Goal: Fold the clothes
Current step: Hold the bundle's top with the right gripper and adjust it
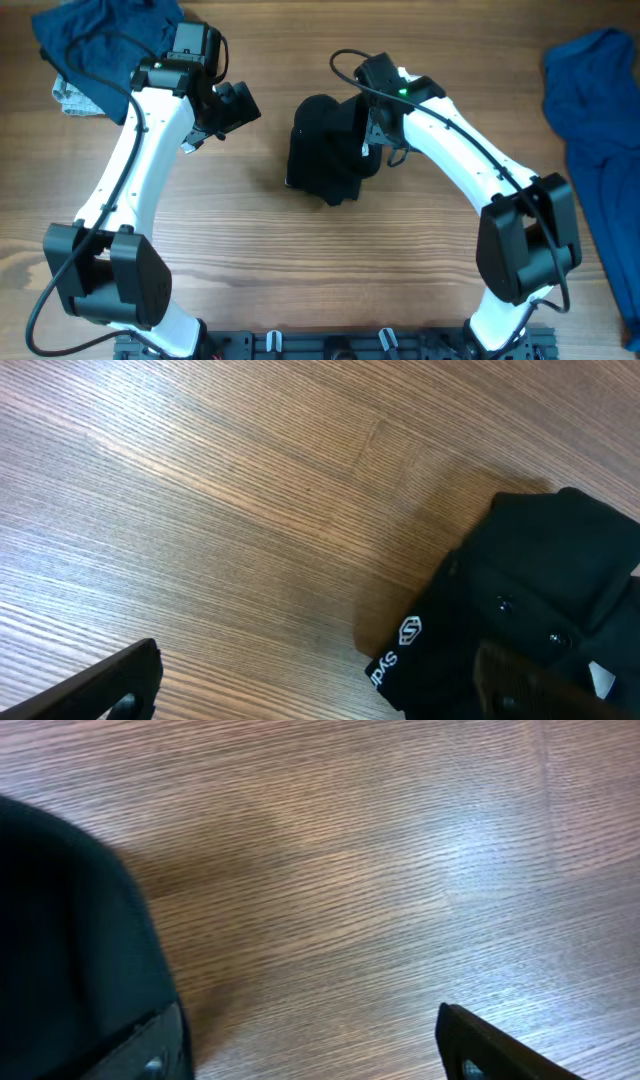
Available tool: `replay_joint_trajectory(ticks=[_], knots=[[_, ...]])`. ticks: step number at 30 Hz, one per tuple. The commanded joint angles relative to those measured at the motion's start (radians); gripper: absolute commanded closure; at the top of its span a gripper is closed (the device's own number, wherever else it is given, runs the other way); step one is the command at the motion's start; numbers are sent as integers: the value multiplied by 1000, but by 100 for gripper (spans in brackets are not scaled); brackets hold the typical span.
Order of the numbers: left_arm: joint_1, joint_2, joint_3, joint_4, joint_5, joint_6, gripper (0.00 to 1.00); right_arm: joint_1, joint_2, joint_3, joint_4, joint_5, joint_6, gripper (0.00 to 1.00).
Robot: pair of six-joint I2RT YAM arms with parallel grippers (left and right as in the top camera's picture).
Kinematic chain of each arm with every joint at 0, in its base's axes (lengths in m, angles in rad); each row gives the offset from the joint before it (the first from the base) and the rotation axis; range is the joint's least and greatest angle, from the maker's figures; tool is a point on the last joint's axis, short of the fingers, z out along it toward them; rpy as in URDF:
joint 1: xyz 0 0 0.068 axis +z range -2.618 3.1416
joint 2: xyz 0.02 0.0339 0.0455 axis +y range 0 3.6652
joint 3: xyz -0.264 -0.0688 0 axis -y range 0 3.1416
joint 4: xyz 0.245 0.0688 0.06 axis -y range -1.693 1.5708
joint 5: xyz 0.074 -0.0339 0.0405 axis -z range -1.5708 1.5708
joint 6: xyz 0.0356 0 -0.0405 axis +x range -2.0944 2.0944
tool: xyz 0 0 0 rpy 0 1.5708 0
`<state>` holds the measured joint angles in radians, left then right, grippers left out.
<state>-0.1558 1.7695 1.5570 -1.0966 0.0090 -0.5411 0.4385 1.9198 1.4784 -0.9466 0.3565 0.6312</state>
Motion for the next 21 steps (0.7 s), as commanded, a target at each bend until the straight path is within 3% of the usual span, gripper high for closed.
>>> replay_joint_trajectory(ticks=[1, 6, 9, 17, 19, 21], knots=[[1, 8, -1, -2, 9, -18, 0, -2, 5, 27, -16, 14, -1, 17], [1, 8, -1, -1, 9, -18, 0, -1, -31, 29, 10, -72, -24, 12], [1, 8, -1, 0, 9, -18, 0, -1, -35, 29, 51, -189, -56, 12], [1, 10, -1, 0, 9, -17, 0, -2, -77, 58, 71, -266, -83, 12], [1, 11, -1, 0, 9, -17, 0, -2, -99, 79, 74, -315, -99, 17], [1, 15, -2, -1, 9, -17, 0, -5, -133, 115, 87, -418, -148, 33]])
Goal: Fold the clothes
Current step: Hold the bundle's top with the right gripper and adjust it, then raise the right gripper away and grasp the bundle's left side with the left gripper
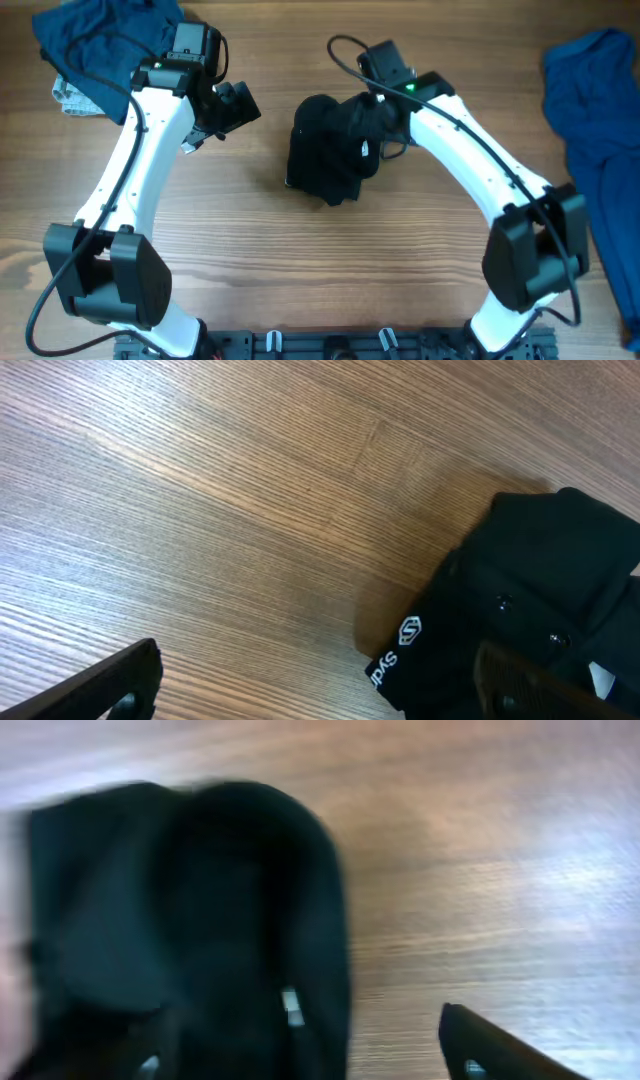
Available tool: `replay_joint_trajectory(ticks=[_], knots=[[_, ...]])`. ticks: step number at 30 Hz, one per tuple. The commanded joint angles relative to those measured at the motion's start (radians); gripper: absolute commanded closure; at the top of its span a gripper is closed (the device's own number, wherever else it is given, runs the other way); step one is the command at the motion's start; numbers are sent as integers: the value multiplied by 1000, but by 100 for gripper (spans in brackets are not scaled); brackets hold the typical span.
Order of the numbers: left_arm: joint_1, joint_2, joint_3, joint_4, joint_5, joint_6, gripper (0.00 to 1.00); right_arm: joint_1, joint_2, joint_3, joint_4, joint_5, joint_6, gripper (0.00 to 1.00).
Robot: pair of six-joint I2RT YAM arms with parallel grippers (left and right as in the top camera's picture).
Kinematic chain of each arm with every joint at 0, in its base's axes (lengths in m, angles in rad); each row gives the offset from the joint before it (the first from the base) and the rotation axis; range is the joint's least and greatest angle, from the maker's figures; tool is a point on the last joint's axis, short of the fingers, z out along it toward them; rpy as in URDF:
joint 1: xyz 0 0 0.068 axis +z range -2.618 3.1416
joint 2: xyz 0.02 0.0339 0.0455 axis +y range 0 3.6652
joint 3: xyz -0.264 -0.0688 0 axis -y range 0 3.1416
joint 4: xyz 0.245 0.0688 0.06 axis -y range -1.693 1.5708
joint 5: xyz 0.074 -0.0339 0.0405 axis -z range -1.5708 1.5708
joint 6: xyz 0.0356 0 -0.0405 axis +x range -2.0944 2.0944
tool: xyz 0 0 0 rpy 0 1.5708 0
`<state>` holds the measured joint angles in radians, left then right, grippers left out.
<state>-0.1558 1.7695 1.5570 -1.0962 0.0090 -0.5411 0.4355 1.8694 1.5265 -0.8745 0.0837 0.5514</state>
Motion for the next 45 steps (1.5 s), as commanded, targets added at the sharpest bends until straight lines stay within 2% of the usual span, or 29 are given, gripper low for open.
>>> replay_joint_trajectory(ticks=[1, 4, 5, 8, 11, 15, 17, 25, 29, 33, 37, 42, 44, 45], knots=[[1, 17, -2, -1, 9, -17, 0, -4, -95, 85, 29, -214, -97, 59], [1, 25, -2, 0, 8, -18, 0, -11, -107, 112, 108, -438, -133, 92], [1, 29, -2, 0, 9, -18, 0, -10, -105, 111, 146, -536, -133, 96], [1, 45, -2, 0, 8, -18, 0, -7, -80, 110, 195, -703, -132, 96], [1, 53, -2, 0, 8, -18, 0, 0, -49, 98, 166, -822, -135, 96], [1, 53, -2, 3, 8, -18, 0, 0, 14, 98, 66, -1002, -251, 96], [1, 53, -2, 3, 8, -18, 0, 2, 48, 96, 45, -1000, -288, 96], [1, 53, -2, -21, 8, -17, 0, -19, 298, 96, 102, -980, -281, 96], [1, 53, -2, -23, 8, -18, 0, -52, 330, 96, 74, -709, -267, 96], [1, 53, -2, -18, 8, -18, 0, -88, 330, 97, 81, -666, -439, 96], [1, 53, -2, -13, 8, -18, 0, -92, 330, 97, 80, -676, -536, 96], [1, 53, -2, -12, 18, -16, 0, -106, 302, 97, 132, -1041, -563, 96], [1, 53, -2, -2, 73, 14, 0, -122, 277, 100, 171, -1142, -499, 96], [1, 53, -2, 15, 145, 71, 0, -138, 260, 105, 198, -1210, -465, 96]])
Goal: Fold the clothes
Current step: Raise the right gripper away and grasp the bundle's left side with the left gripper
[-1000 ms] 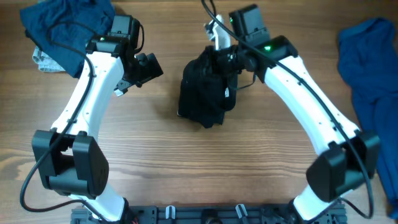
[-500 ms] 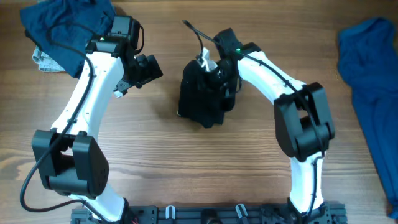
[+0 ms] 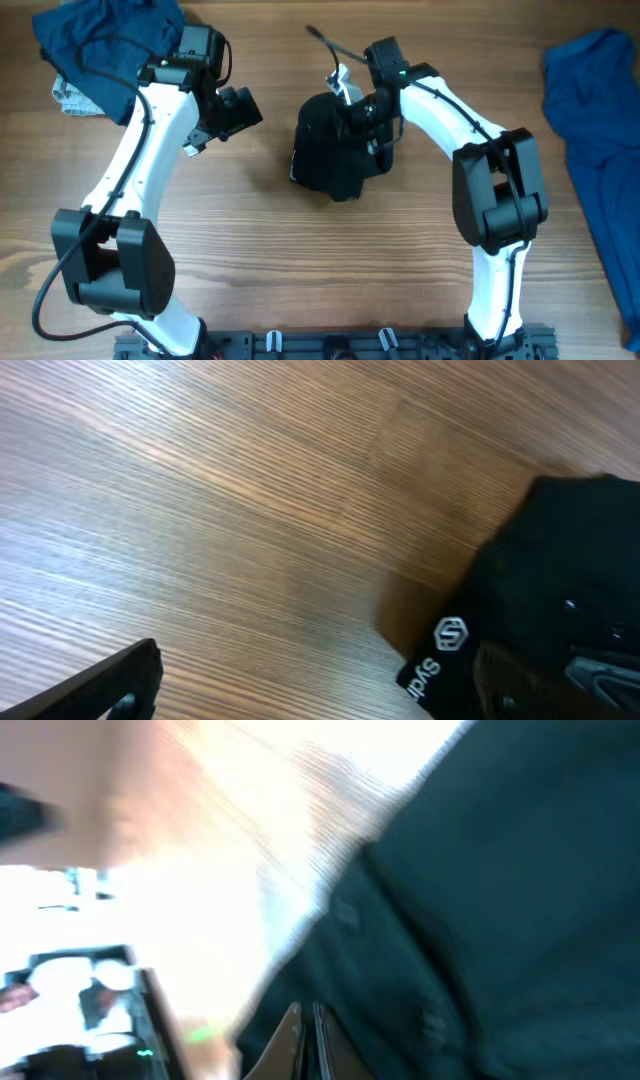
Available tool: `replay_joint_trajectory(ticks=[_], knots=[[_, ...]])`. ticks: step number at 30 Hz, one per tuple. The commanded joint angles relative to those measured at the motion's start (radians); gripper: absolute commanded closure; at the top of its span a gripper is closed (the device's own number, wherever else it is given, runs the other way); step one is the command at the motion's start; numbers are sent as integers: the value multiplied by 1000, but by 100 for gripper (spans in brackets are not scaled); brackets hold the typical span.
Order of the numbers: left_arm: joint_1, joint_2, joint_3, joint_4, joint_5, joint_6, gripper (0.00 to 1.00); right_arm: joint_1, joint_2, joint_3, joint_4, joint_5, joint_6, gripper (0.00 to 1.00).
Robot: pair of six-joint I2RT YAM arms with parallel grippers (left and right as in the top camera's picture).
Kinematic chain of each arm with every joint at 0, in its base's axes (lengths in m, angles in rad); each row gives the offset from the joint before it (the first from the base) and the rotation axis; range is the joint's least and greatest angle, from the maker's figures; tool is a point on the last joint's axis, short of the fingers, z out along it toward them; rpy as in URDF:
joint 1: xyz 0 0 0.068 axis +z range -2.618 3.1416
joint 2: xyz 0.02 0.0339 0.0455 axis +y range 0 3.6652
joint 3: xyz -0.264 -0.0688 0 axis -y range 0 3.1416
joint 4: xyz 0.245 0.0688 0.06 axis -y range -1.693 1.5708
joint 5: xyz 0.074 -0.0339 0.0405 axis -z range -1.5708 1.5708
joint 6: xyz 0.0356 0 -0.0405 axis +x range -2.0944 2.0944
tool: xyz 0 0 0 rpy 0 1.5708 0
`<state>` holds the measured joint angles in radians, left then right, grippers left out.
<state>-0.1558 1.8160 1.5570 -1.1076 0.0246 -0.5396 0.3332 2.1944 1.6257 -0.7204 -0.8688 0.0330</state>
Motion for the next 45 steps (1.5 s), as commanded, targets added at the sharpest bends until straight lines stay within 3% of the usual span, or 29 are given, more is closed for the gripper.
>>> replay_joint_trajectory(ticks=[1, 5, 9, 12, 15, 20, 25, 32, 45], knots=[[1, 6, -2, 39, 178, 98, 0, -50, -79, 7, 71, -320, 72, 96], [-18, 6, -2, 86, 326, 158, 0, -153, -129, 7, 271, -446, 318, 95], [-94, 7, -2, 125, 357, 196, 3, -241, -126, 6, 379, -448, 418, 91], [-192, 29, -2, 198, 357, 192, 30, -273, -122, 4, 383, -448, 412, 91], [-270, 83, -2, 282, 356, 176, 43, -262, -122, 4, 384, -448, 412, 91], [-306, 196, -2, 285, 361, 132, 60, -254, -122, 4, 367, -393, 415, 90], [-305, 245, -2, 272, 360, 132, 96, -254, -121, 4, 368, -380, 415, 90], [-304, 294, -3, 111, 280, 132, 96, -252, -96, 3, 357, -381, 415, 91], [-283, 237, -6, 123, 243, 144, 96, -181, -49, 3, 333, -372, 449, 96]])
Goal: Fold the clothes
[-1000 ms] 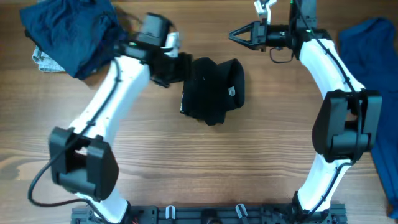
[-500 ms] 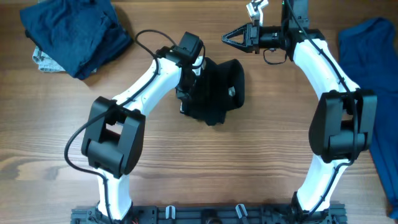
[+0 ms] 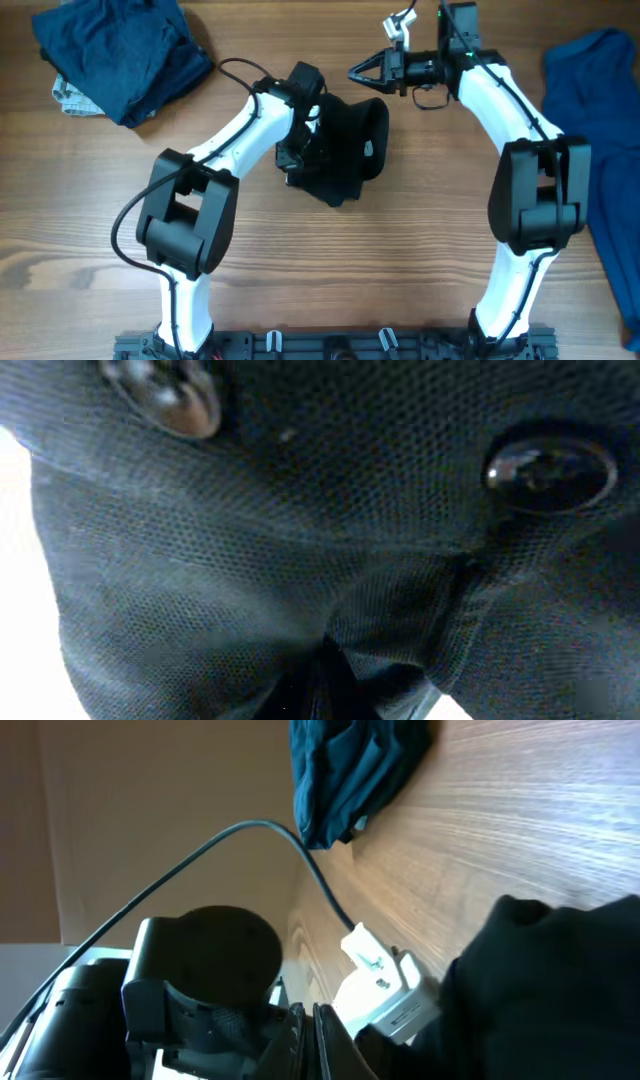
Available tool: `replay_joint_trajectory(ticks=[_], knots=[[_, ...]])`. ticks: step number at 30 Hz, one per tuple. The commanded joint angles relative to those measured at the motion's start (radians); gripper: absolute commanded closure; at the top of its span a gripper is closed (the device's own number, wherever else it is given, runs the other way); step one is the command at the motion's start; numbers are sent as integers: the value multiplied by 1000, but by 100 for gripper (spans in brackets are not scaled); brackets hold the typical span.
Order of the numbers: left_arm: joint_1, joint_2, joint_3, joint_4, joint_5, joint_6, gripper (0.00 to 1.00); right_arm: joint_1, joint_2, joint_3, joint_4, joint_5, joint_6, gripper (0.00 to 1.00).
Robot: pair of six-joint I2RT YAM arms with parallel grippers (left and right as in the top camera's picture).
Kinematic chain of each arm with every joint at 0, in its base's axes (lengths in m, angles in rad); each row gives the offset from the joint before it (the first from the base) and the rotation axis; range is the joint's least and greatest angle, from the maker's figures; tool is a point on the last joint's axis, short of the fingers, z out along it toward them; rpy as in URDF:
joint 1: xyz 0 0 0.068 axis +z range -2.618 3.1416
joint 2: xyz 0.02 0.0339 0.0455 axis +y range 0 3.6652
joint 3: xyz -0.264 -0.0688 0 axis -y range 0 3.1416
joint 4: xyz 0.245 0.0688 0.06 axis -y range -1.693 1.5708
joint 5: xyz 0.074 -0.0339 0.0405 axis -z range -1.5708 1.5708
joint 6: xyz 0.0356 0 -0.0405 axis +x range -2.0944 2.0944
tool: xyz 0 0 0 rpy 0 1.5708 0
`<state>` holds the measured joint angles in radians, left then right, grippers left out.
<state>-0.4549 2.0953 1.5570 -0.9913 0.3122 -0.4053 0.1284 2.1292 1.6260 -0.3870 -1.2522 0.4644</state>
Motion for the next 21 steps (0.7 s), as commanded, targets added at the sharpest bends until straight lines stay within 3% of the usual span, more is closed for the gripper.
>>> replay_joint_trajectory(ticks=[1, 3, 8, 16, 20, 21], knots=[[14, -66, -6, 7, -52, 9, 96, 35, 16, 2, -9, 39, 21, 96], [14, -106, -6, 7, -77, 9, 92, 64, 16, 2, -27, 123, 35, 96], [16, -166, -6, 6, -105, 8, 70, 136, 19, 2, -76, 296, 40, 96], [16, -172, -6, -21, -105, 9, 72, 157, 64, 2, -61, 362, 85, 96], [24, -173, -6, -25, -109, 8, 46, 157, 152, 2, -21, 291, 97, 96], [27, -173, -6, -28, -113, 8, 44, 157, 171, 2, -17, 278, 105, 96]])
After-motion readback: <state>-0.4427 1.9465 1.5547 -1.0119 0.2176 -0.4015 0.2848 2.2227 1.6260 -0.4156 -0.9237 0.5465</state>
